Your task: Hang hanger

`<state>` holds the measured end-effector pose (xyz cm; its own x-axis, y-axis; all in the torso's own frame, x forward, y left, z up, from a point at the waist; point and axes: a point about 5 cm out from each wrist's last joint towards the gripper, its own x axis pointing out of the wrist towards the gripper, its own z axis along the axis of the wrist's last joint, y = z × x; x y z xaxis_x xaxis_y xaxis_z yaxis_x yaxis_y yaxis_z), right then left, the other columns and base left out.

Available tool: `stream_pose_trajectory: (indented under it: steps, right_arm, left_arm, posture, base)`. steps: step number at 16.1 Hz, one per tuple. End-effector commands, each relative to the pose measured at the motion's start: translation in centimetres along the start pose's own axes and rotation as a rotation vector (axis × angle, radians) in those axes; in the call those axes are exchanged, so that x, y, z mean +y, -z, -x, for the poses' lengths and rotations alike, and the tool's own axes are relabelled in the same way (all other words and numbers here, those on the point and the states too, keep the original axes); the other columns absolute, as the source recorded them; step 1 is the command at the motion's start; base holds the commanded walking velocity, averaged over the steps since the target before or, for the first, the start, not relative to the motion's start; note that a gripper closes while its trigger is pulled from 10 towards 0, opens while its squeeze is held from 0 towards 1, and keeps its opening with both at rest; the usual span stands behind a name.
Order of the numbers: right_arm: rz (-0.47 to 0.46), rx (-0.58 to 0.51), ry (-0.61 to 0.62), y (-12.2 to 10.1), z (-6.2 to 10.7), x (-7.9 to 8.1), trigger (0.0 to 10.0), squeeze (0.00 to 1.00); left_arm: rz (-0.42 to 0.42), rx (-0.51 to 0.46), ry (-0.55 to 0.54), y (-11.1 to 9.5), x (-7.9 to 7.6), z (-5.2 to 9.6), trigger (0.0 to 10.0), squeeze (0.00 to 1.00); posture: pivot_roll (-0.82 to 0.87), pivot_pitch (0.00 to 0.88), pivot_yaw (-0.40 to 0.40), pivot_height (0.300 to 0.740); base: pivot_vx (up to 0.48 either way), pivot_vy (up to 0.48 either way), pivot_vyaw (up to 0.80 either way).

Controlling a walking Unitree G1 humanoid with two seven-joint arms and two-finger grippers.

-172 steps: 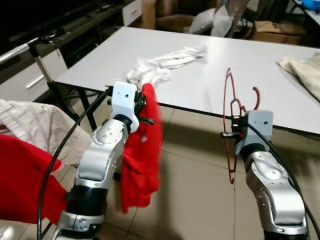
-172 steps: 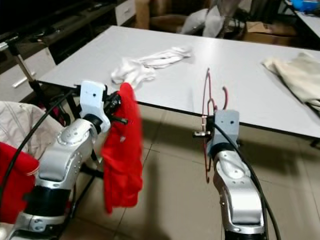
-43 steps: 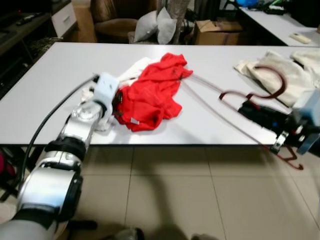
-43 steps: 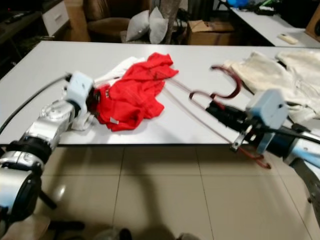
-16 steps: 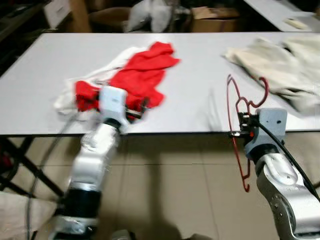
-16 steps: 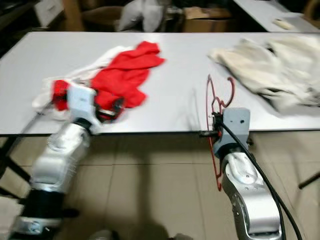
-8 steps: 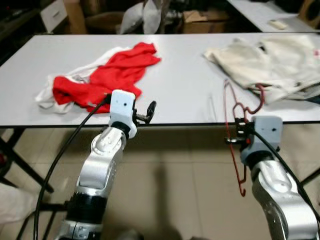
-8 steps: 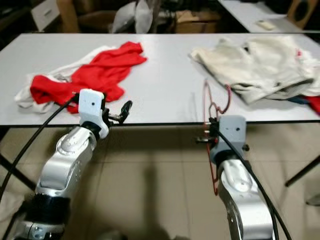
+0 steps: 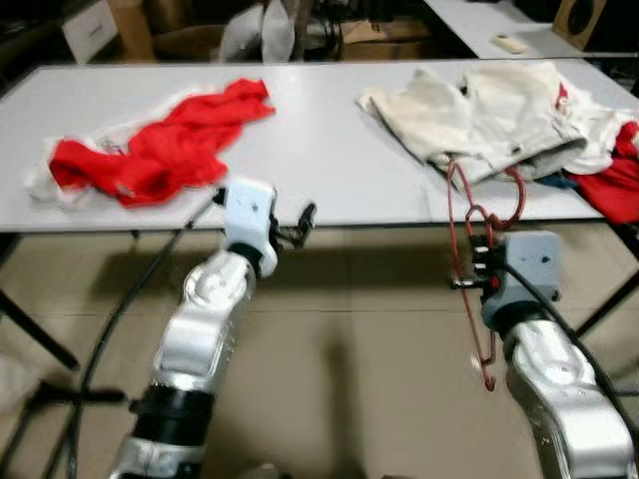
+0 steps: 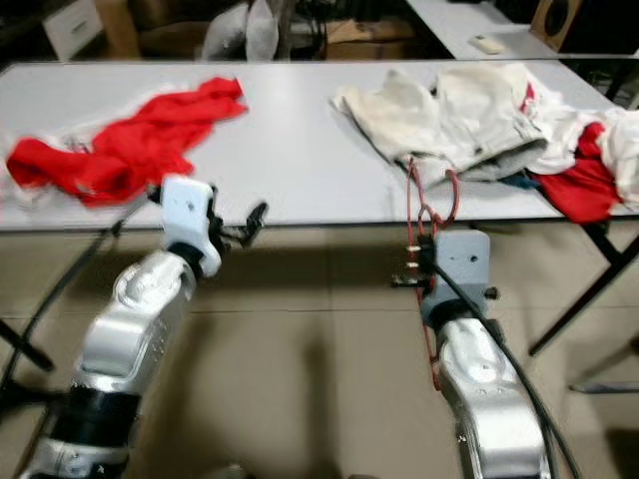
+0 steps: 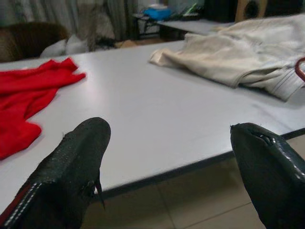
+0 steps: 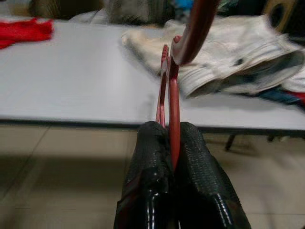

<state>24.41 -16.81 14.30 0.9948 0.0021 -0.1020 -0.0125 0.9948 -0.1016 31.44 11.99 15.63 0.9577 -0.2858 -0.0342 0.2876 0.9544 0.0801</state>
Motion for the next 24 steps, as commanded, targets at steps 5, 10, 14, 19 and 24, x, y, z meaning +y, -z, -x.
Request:
stream_pose_trajectory:
  steps: [5, 10, 14, 19, 24]
  right_arm:
    - [-0.002, 0.033, -0.002, 0.4, 0.4, -0.4, 10.0, 0.00]
    - [0.034, -0.007, 0.032, -0.2, -0.3, -0.5, 10.0, 0.00]
    - [-0.026, -0.021, -0.017, -0.3, -0.1, 0.0, 10.0, 0.00]
    - [-0.019, -0.005, 0.068, -0.2, -0.2, -0.6, 10.0, 0.00]
    - [-0.034, -0.030, 0.100, -0.4, -0.3, -1.2, 10.0, 0.00]
  left_arm:
    - [0.006, 0.004, -0.006, 0.0, -0.1, 0.4, 10.0, 0.70]
    - [0.008, -0.002, 0.003, -0.1, -0.4, 0.5, 10.0, 0.70]
    - [0.042, -0.009, 0.037, -0.5, -0.8, 0.3, 10.0, 0.60]
    - [0.091, -0.022, 0.079, -0.8, -1.2, 0.2, 10.0, 0.62]
    - [0.089, -0.021, 0.092, -0.8, -1.4, 0.2, 10.0, 0.62]
  posture:
    - [-0.04, 0.032, 0.031, 0.740]
    - [-0.04, 0.029, 0.017, 0.740]
    - [-0.04, 0.036, 0.019, 0.740]
    - [-0.05, 0.037, 0.028, 0.740]
    - [-0.05, 0.038, 0.022, 0.740]
  base:
    - [0.000, -0.347, 0.00]
    - [0.000, -0.332, 0.00]
    - [0.000, 0.000, 0.00]
    - [0.000, 0.000, -0.48]
    - [0.000, 0.000, -0.61]
